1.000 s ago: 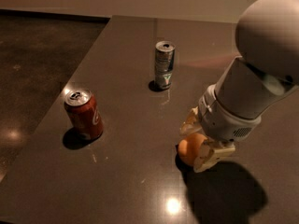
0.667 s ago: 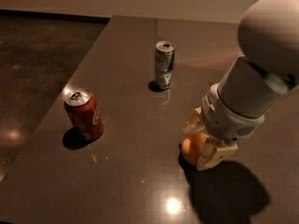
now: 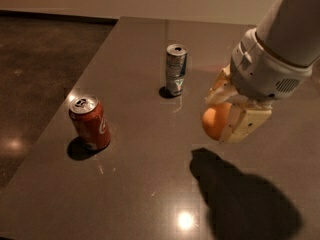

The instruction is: Pick orange

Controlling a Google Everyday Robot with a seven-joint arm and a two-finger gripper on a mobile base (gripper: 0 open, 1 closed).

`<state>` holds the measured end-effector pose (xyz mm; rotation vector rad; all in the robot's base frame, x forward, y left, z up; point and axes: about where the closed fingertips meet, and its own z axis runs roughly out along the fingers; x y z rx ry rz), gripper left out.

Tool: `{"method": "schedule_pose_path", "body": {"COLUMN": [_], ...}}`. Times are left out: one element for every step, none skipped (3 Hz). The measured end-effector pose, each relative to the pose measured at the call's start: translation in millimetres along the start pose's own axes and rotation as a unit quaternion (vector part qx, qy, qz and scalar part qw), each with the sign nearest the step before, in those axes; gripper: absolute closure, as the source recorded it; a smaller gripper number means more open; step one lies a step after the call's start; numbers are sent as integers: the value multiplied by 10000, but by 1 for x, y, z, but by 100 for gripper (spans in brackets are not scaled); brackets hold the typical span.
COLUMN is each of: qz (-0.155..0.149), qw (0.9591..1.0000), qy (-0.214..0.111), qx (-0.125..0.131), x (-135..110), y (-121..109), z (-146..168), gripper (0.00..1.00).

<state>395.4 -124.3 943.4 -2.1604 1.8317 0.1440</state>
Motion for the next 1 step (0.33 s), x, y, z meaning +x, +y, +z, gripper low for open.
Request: {"method": "schedule_pose_path", "body": {"qz": [-9], "qw": [10000], "qy": [-7], "qx": [59], "x": [-2], "y": [-2], "z": [-5], "gripper": [100]}}
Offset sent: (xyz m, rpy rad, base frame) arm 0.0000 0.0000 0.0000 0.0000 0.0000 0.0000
